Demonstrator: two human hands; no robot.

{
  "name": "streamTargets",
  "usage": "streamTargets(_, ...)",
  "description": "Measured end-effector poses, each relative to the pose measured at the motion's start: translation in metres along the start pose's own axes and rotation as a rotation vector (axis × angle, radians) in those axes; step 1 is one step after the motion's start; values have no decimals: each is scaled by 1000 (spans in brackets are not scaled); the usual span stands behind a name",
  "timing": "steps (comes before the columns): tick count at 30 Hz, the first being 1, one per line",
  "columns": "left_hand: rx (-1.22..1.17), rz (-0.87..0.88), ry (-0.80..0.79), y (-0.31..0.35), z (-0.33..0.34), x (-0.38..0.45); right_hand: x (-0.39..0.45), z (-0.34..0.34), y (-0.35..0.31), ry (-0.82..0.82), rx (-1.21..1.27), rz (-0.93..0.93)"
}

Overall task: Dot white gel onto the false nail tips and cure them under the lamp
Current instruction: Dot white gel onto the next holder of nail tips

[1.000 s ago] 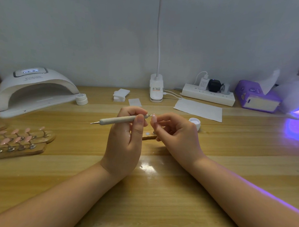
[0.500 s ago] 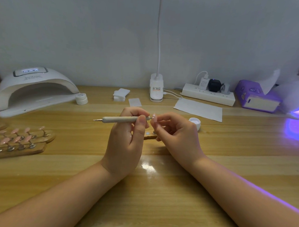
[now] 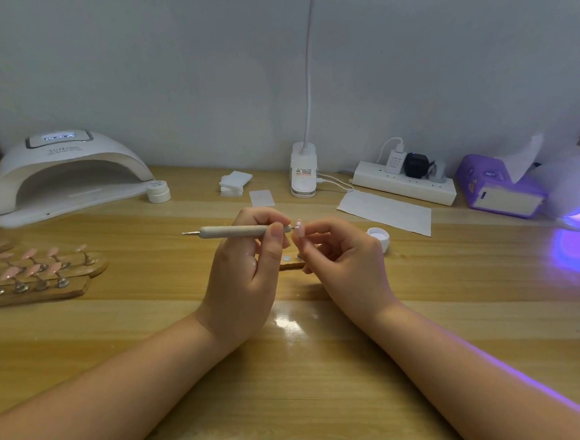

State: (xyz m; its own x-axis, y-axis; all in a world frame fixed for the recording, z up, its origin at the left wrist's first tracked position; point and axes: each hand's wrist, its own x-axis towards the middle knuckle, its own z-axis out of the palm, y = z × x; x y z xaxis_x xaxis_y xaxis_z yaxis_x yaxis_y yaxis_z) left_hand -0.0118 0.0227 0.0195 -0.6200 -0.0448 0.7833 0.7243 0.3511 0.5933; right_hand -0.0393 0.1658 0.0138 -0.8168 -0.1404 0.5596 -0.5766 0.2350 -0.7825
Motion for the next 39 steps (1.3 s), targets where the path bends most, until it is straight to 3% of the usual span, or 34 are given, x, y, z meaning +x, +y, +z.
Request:
streamTargets(20, -20, -8, 43, 2, -1, -1, 0, 0, 0, -1, -6, -3)
streamTargets(39, -20, -2, -12, 2, -1, -1, 0, -1, 0, -7, -1, -17)
